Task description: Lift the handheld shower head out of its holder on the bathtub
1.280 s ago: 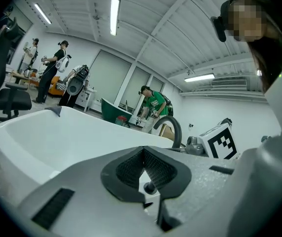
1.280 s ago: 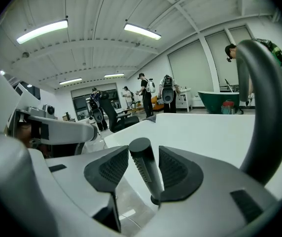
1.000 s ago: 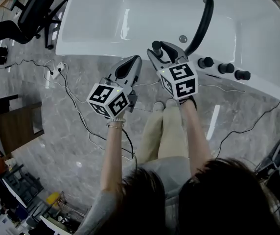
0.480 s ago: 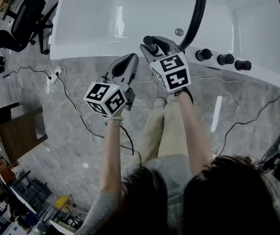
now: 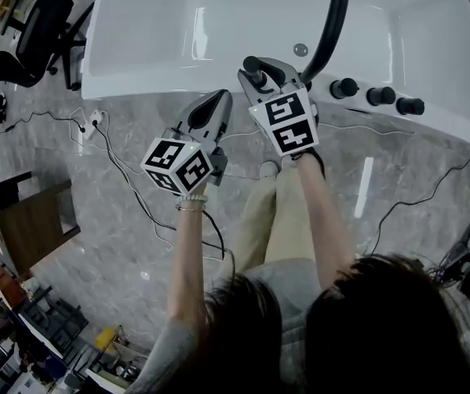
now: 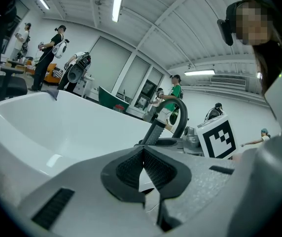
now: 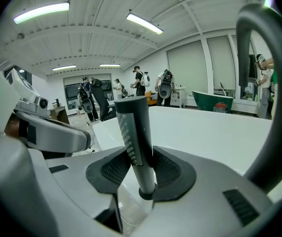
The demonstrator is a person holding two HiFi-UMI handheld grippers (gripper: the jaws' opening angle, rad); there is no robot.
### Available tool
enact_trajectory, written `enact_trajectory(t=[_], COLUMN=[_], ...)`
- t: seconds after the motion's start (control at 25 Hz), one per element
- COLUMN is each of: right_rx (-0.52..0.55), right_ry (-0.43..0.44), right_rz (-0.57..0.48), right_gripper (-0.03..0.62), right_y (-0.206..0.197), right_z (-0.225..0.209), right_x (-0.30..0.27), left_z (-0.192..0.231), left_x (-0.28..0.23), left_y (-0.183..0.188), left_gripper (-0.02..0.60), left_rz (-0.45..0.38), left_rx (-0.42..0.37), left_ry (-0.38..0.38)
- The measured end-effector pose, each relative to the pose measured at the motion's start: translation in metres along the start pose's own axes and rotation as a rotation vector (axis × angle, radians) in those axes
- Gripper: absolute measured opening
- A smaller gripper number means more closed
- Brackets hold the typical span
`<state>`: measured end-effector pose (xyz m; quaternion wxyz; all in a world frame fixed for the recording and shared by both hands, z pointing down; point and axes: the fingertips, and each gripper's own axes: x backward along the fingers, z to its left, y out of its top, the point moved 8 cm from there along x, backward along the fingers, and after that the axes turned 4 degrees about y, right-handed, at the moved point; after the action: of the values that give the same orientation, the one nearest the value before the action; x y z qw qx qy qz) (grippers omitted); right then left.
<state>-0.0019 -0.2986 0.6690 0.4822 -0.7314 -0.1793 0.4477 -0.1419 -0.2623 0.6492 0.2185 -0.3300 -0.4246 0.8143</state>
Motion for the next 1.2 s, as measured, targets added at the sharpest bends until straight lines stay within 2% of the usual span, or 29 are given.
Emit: enact_trajectory(t=[0.44, 1.2], right_rx=[-0.009, 0.007], right_ry=[-0.020, -0.023], right_rz=[-0.037, -0.183], right_gripper=[0.133, 0.133], right_y=[0.026, 0.116], right_z=[0.006, 0.028], right_x=[0.017, 0.110], left_z=[-0.005, -0.065], left_x=[0.008, 0.046], left_y=[0.026, 0.101], left_gripper=[0.005, 0.005], left_rz=[-0.038, -0.130], left_rx=[-0.002, -0.075], left_ry=[0.001, -0.071])
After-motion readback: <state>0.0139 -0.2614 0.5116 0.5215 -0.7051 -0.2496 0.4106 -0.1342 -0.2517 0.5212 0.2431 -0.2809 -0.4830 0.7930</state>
